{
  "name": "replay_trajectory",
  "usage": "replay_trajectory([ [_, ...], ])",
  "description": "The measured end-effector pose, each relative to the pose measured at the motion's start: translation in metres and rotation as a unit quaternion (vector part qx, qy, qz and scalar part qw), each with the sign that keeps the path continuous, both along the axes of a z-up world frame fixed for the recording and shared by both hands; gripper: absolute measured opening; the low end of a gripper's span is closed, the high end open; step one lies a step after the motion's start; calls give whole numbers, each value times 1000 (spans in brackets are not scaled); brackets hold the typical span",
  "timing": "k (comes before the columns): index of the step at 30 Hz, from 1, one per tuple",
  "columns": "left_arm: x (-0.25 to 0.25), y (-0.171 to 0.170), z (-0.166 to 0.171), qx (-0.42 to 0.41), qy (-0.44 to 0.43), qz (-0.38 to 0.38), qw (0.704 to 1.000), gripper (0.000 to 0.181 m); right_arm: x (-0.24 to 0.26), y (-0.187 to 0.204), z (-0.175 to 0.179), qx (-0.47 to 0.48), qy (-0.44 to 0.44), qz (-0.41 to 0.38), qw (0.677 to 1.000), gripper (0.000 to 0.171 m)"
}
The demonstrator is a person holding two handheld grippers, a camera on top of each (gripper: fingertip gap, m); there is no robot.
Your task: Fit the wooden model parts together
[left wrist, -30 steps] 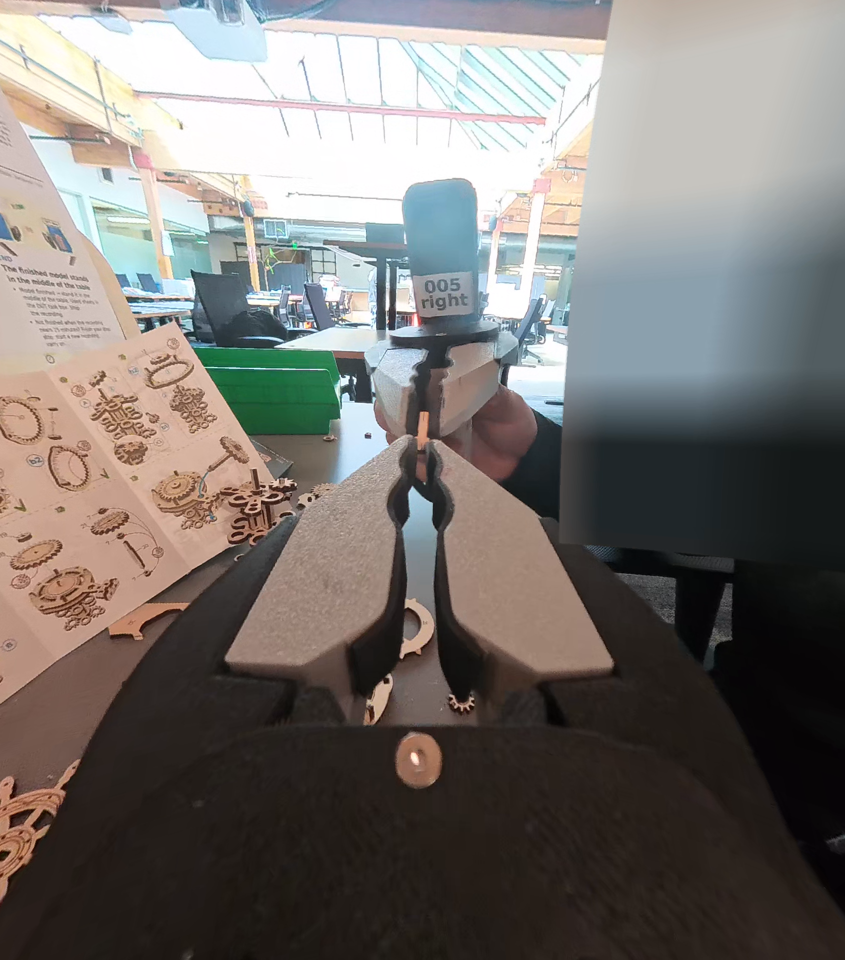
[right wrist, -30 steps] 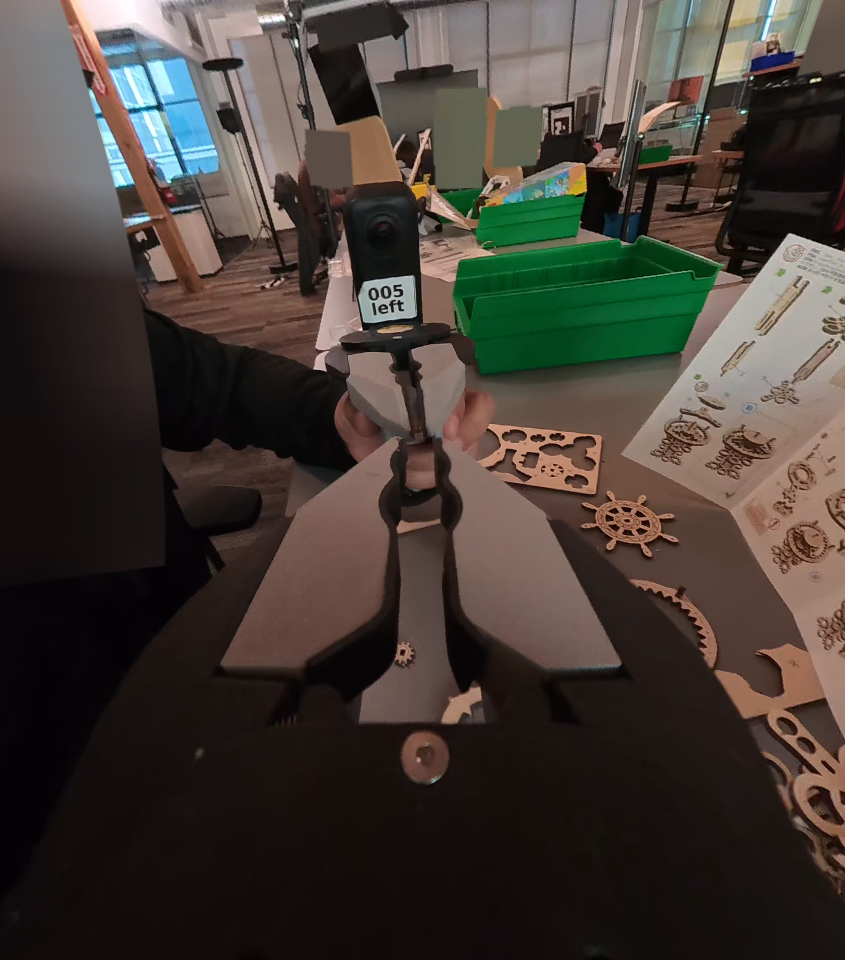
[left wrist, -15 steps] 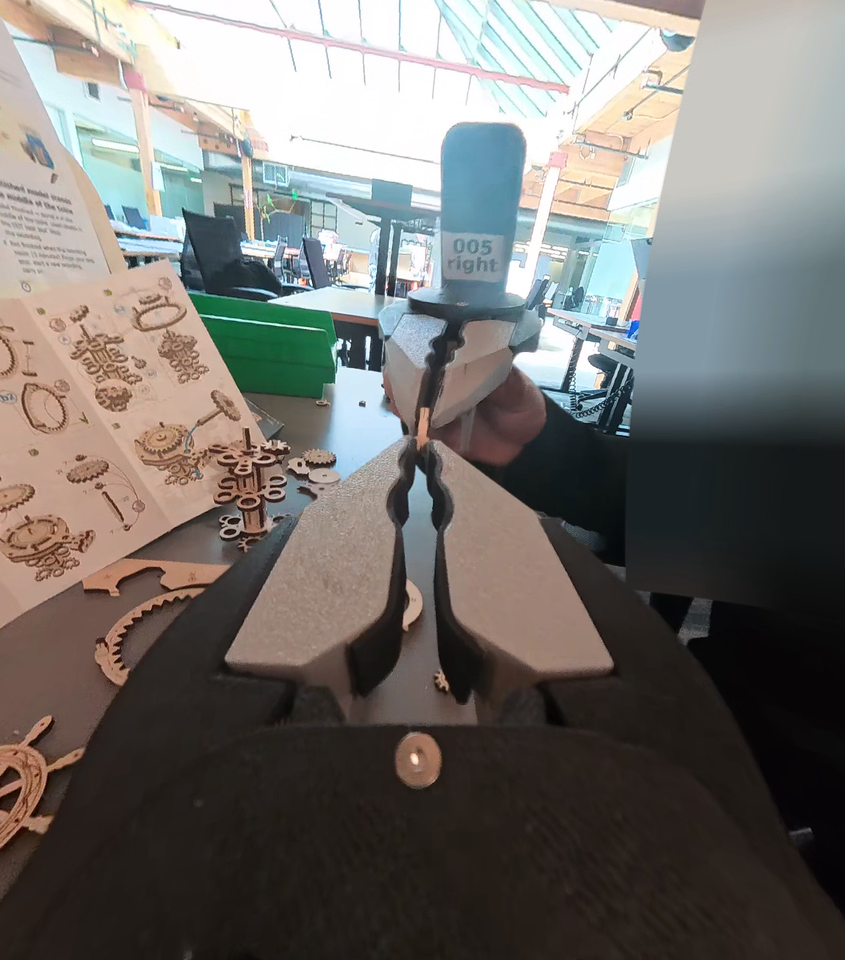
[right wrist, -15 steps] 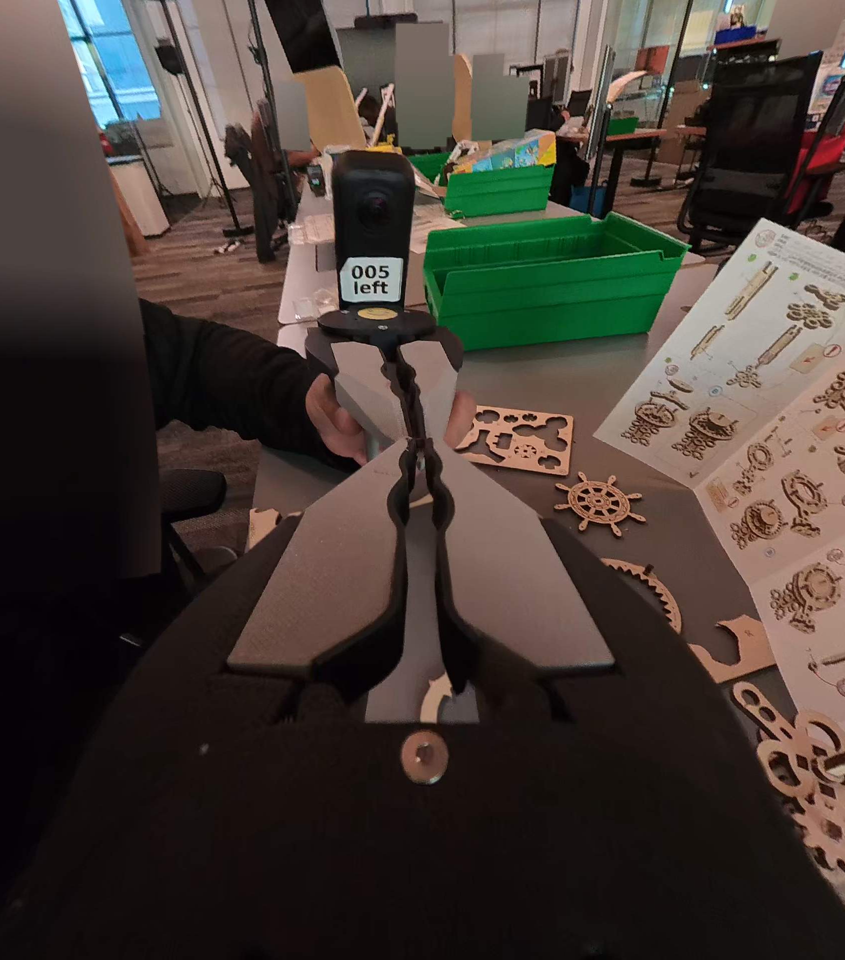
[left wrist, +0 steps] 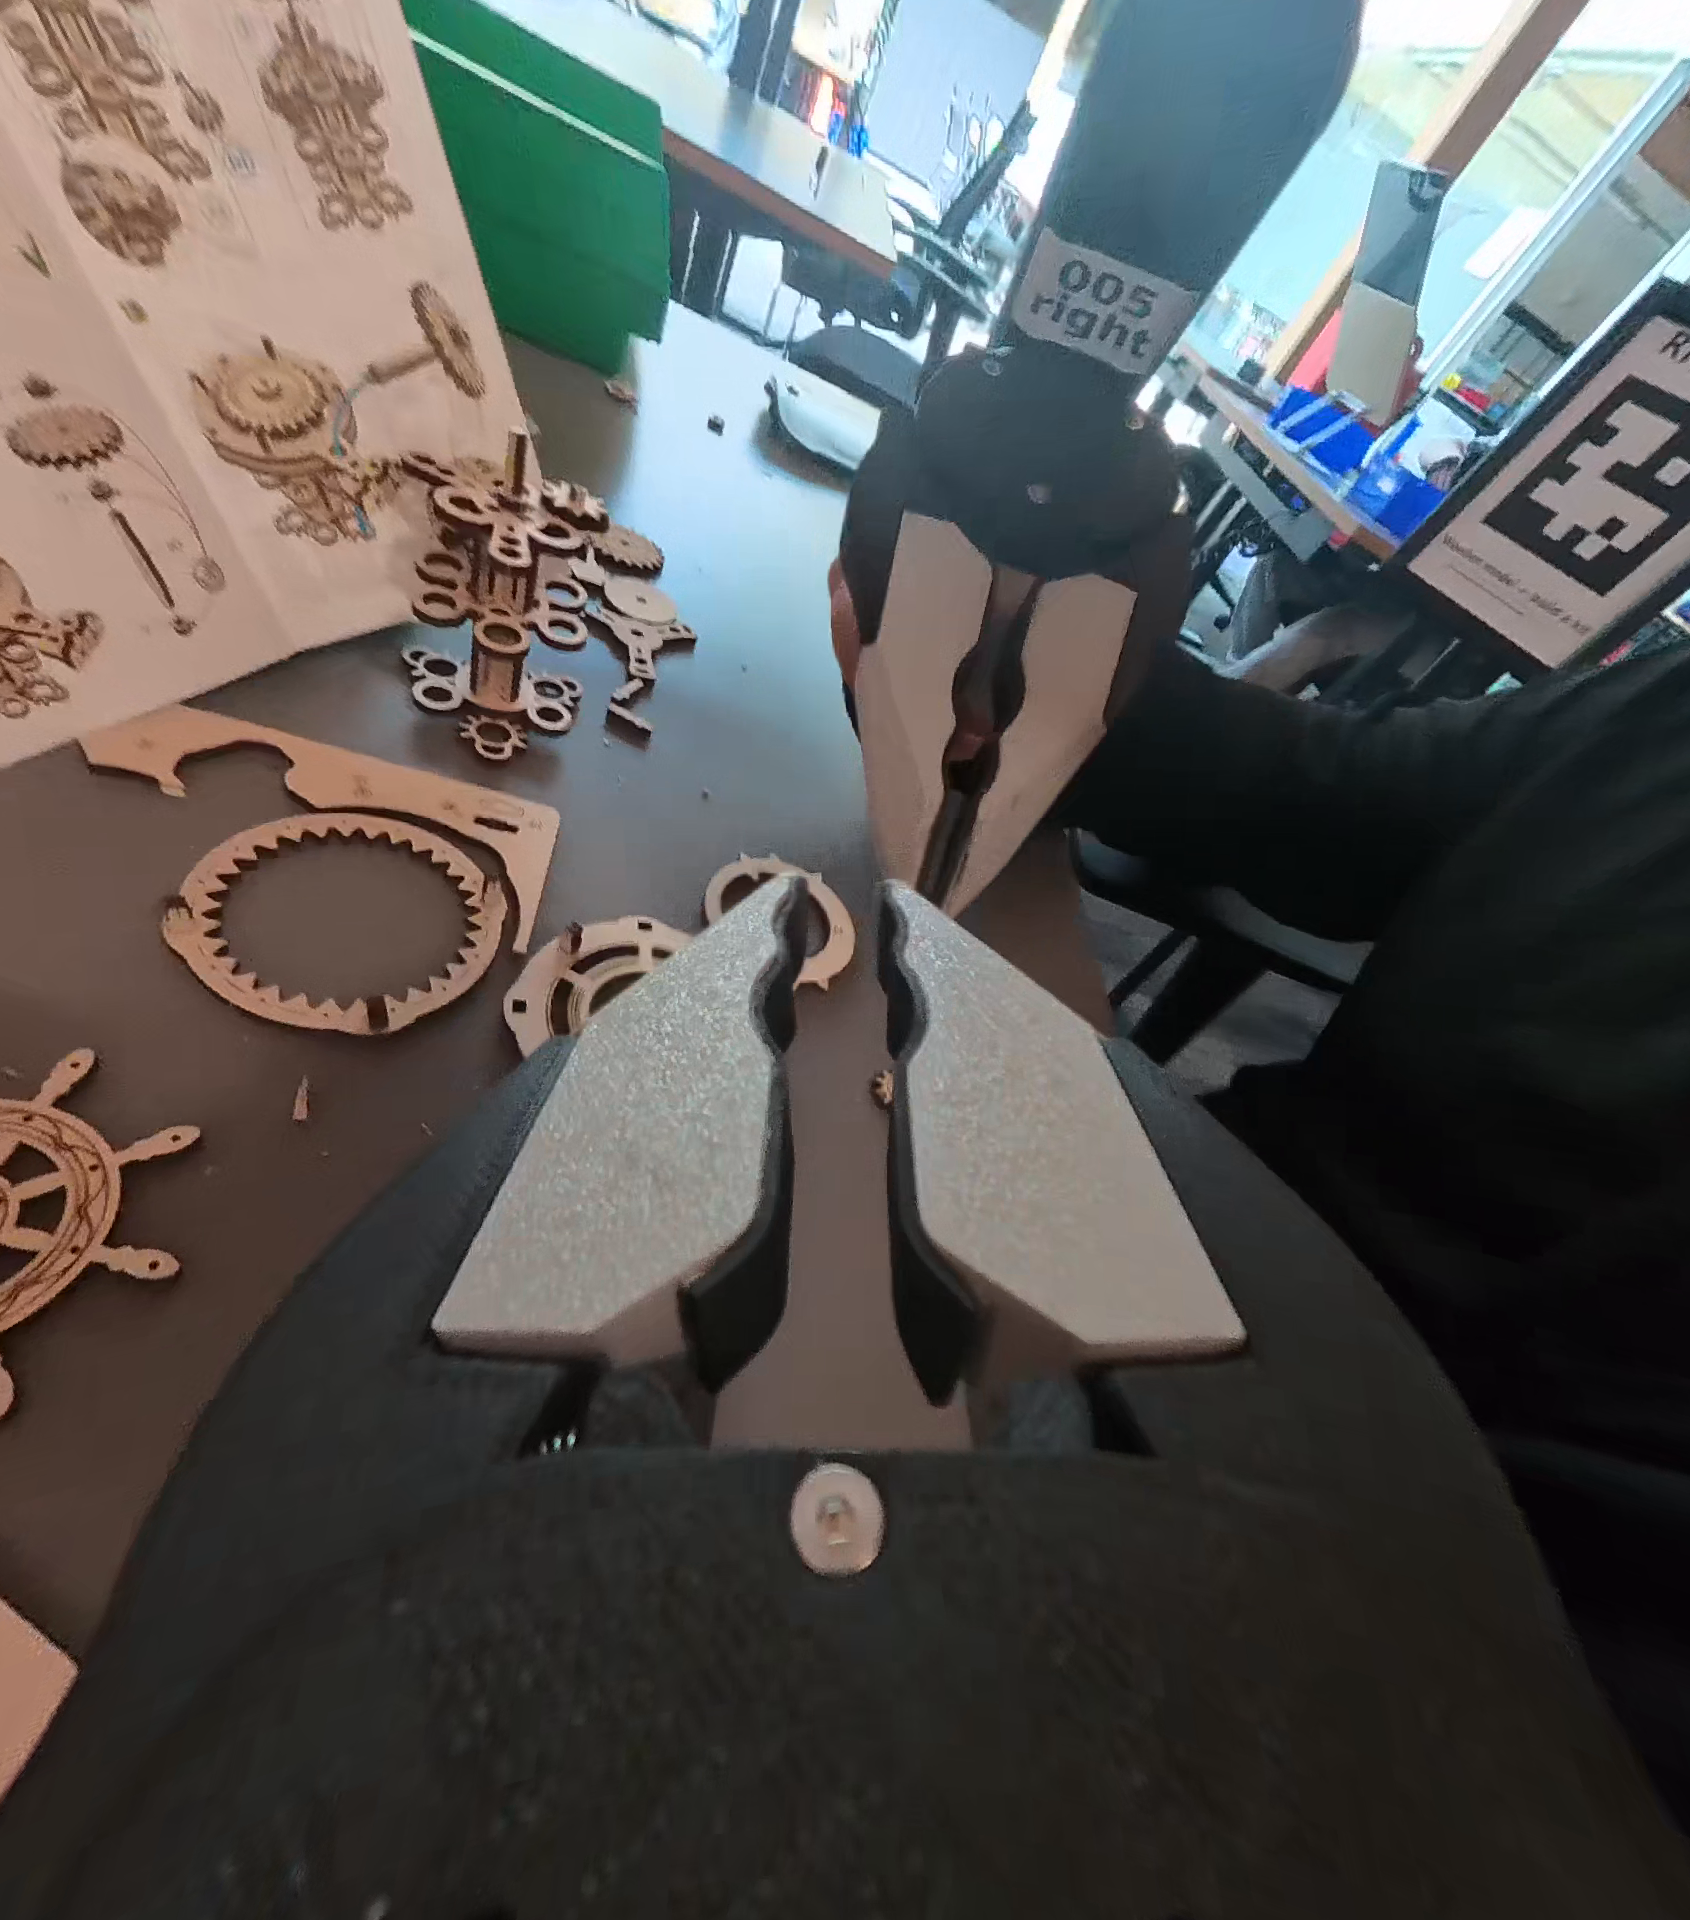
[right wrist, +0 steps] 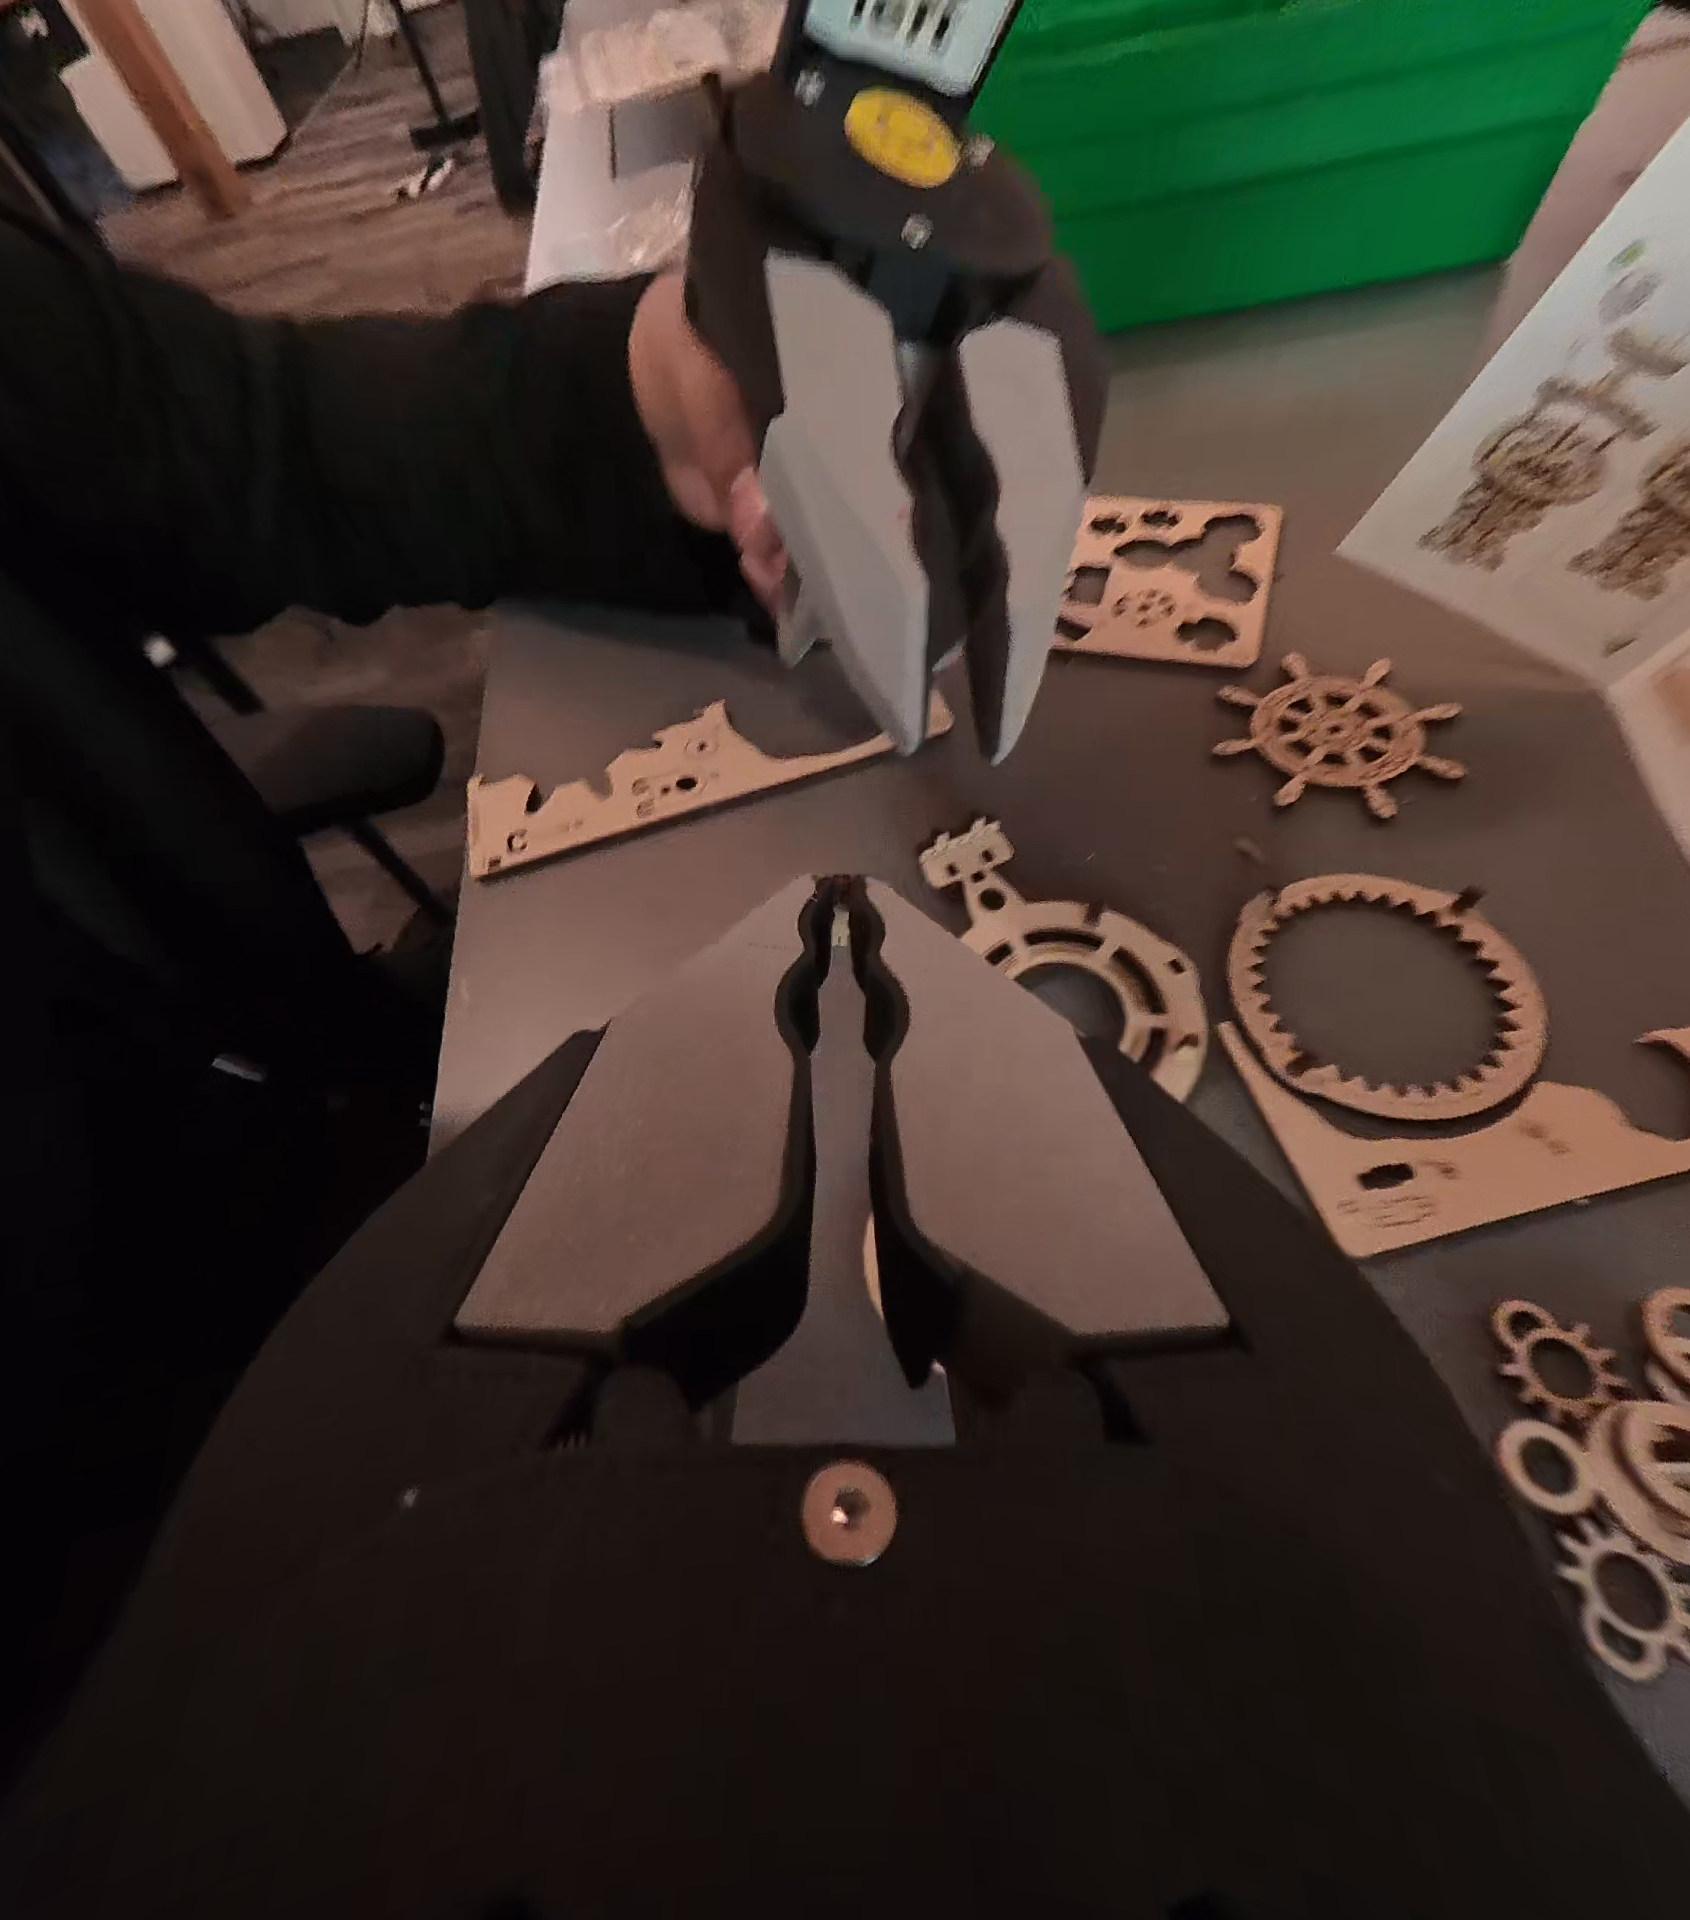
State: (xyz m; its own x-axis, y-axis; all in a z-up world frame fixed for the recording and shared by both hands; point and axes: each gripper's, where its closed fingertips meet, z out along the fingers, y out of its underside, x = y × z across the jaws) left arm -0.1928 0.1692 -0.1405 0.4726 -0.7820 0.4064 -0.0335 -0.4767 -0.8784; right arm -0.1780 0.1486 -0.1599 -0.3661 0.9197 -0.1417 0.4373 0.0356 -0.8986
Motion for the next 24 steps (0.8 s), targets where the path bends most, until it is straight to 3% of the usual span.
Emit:
replay_trajectory([
  [5, 11, -7, -22, 3, 66, -23, 998, 2, 4, -9, -31, 5, -51, 10, 999, 0],
  [12, 14, -8, -40, -14, 99, -30, 995, 0, 6, -13, -35, -69, -99, -22, 993, 0],
  [24, 21, -12, -41, -1, 115, -36, 993, 0, 12, -15, -44, -34, -113, -54, 992, 0],
])
